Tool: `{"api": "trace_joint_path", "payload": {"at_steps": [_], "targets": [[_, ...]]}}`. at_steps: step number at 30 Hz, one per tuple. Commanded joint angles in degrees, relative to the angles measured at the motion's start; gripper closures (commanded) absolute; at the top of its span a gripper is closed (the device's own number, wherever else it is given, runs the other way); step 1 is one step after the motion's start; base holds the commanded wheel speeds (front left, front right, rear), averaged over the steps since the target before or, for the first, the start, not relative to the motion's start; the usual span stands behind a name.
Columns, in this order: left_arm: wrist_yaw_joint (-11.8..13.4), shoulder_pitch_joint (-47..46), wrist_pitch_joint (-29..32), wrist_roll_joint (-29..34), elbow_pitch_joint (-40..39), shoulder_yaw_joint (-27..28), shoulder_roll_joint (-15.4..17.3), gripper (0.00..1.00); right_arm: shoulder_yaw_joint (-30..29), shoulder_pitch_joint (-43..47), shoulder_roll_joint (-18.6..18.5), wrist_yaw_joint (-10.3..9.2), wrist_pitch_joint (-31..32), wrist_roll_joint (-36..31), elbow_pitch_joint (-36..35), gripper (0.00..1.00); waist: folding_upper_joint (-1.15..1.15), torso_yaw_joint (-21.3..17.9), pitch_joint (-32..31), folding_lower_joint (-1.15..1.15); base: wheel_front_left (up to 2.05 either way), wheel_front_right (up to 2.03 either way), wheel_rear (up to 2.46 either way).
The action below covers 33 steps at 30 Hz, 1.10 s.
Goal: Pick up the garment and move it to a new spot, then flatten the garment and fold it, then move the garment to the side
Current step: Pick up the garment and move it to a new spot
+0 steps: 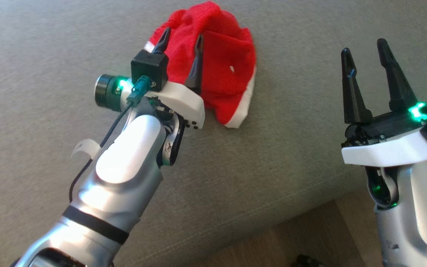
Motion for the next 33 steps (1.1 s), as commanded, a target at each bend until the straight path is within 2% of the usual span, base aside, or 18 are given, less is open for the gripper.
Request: {"api": "trace_joint_path", "payload": {"at_steps": [1,4,5,11,17,22,25,29,33], "targets": [[0.5,-2.3,-0.6,0.6,-2.8,1.7,0.6,0.0,0.8,-1.4,0.3,-0.01,-0.4,-0.6,-1.6,0.0,0.0,2.3,-1.4,-0.01,0.0,0.0,0.0],[0.1,-1.2,-0.7,2.6,-6.6,2.9,1.7,0.0,0.5,-0.9,0.3,-0.01,-0.4,-1.6,-1.0,0.0,0.0,5.1,-3.2,-0.01,0.0,0.0,0.0],[0.0,0.1,-0.7,4.0,-9.8,4.0,3.3,0.0,0.5,-0.5,0.3,-0.01,-0.4,-2.4,-0.6,0.0,0.0,7.1,-4.5,-0.01,0.0,0.0,0.0],[1.6,7.8,-0.7,8.0,-20.4,8.2,10.0,0.0,0.6,2.0,0.3,-0.01,-0.4,-4.8,1.4,0.0,0.0,13.0,-8.6,-0.01,0.0,0.0,0.0],[2.1,19.6,-0.7,11.0,-27.3,9.5,14.4,0.0,0.5,6.8,0.3,-0.01,-0.4,-6.7,3.7,0.0,0.0,17.6,-12.1,-0.01,0.0,0.0,0.0],[4.5,29.6,-0.7,11.4,-31.4,12.9,13.1,0.0,0.3,9.8,0.3,-0.01,-0.4,-6.2,5.1,0.0,0.0,18.8,-14.1,-0.01,0.0,0.0,0.0],[5.6,34.6,-0.7,11.6,-33.4,15.6,10.8,0.0,0.5,11.0,0.3,-0.01,-0.4,-5.9,5.7,0.0,0.0,19.2,-15.0,-0.01,0.0,0.0,0.0],[5.5,37.9,-0.7,13.0,-34.2,17.4,9.0,0.0,0.6,11.4,0.3,-0.01,-0.4,-6.0,6.1,0.0,0.0,19.5,-15.5,-0.01,0.0,0.0,0.0],[3.7,39.5,-0.7,14.5,-34.1,19.2,7.3,0.0,0.8,11.2,0.3,-0.01,-0.4,-6.4,6.4,0.0,0.0,20.2,-15.7,-0.01,0.0,0.0,0.0]]}}
